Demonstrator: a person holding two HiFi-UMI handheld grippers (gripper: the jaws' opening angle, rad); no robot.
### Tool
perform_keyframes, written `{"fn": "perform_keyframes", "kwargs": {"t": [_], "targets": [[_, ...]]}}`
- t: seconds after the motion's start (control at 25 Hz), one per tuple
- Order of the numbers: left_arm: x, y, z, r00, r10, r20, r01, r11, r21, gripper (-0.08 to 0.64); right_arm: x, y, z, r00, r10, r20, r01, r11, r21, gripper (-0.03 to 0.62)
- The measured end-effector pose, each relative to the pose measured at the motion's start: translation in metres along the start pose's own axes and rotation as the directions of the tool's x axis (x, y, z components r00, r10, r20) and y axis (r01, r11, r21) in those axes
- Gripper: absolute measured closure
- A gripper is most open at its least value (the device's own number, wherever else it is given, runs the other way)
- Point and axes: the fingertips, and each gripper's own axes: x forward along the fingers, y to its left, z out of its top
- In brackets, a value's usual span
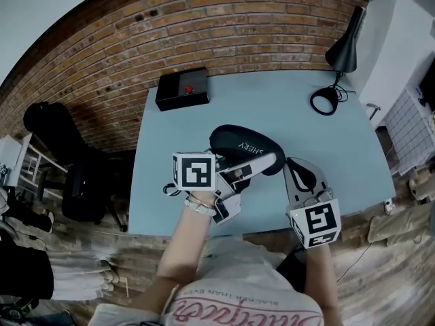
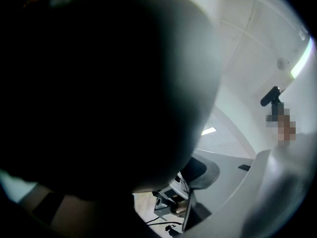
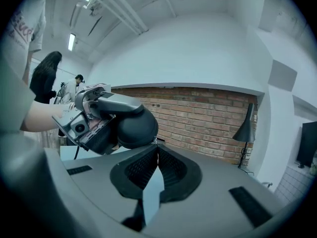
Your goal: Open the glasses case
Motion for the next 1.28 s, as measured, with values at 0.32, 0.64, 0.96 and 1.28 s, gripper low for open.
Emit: {"fn": "perform_keyframes", "kwargs": {"t": [0.32,0.64,0.96,1.28], "targets": [[-0.007,0.010,0.014,0.987,0.043,0.156,-0.044,0.999,0.004,0.264,0.005,0.009,0.003,1.000,0.007,-0.002,-0.007,1.000,0.005,0.574],[-0.008,0.019,0.034,0.935,0.067,0.347,0.015,0.974,-0.228,0.235,0.005,0.023,0.008,0.993,-0.116,-0.012,0.104,0.925,-0.365,0.574],[-0.010,0.023,0.035,0.947,0.053,0.316,0.022,0.973,-0.229,0.238,0.007,0.033,0.002,0.998,-0.053,-0.030,0.039,0.933,-0.357,0.574],[-0.006,0.011,0.020,0.988,-0.051,0.144,0.071,0.987,-0.141,0.291,0.000,0.012,0.000,0.986,0.152,0.063,-0.159,0.979,0.128,0.574]]}}
